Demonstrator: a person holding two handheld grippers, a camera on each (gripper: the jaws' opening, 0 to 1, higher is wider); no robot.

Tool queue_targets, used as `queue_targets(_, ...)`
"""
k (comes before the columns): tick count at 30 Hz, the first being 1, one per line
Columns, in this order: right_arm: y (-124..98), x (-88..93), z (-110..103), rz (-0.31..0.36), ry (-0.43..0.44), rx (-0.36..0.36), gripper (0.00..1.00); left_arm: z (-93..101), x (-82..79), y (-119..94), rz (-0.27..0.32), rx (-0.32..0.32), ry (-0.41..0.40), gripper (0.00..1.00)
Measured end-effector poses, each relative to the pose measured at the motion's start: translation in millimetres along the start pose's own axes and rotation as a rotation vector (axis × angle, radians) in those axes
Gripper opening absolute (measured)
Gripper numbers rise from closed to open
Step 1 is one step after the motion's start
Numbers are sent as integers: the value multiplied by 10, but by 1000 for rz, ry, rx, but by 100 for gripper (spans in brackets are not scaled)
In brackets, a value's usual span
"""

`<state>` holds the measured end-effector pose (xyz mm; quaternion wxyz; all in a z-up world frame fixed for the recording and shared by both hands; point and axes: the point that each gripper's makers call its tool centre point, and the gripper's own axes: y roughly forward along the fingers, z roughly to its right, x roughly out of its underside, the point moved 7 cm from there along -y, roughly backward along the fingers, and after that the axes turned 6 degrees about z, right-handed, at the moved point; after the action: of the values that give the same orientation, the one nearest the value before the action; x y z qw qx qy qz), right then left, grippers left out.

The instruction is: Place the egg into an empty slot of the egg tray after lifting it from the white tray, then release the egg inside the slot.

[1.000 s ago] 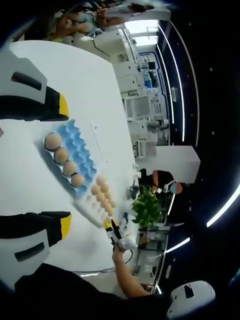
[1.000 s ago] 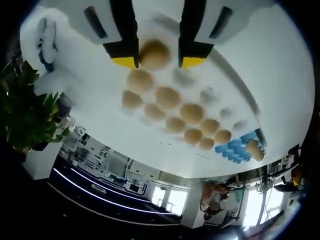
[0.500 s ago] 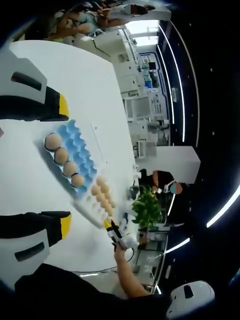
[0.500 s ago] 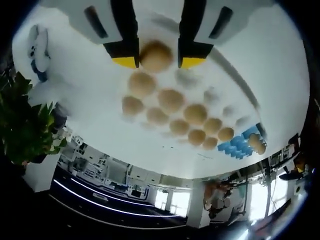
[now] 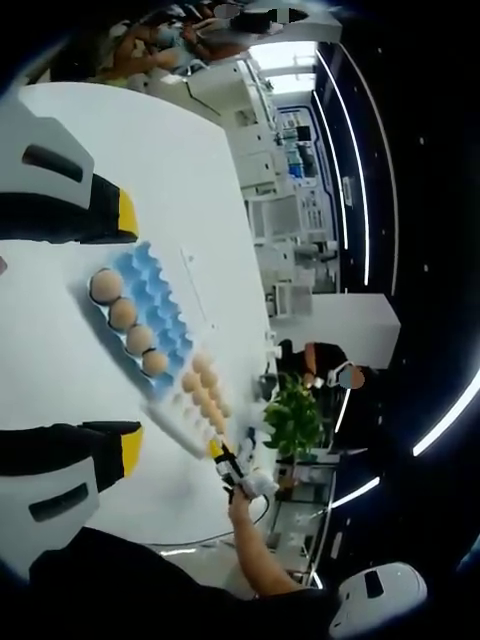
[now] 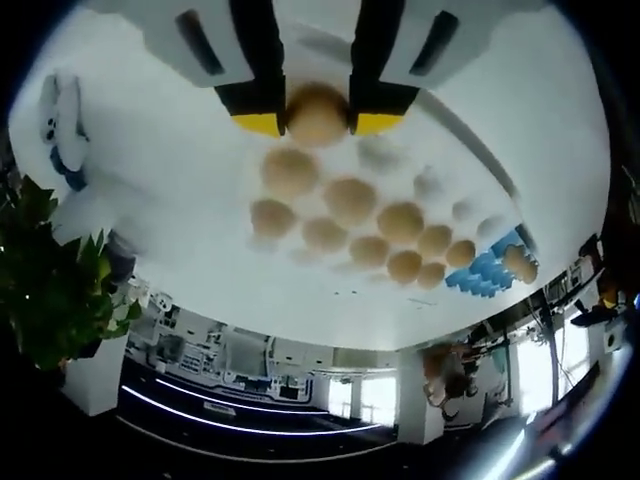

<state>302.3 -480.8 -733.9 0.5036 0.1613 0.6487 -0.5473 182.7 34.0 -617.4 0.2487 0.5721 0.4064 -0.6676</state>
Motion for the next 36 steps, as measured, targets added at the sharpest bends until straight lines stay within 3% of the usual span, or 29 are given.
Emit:
queue_targets(9,-150,-136,-72,27,-65,18,24,11,14,-11,2,2,-1,71)
queue_targets(17,-263,-391,-193,85,-99,-1,24,35,31,-20,6,11,-2,71)
queue_targets(22,-216,-533,-363,113,-116,-46,24,34,48,-50,9,11,-2,71)
queue_targets(36,-12,-632,-655,122,-146,-147,24,8,68,-95,5,2,-4,71)
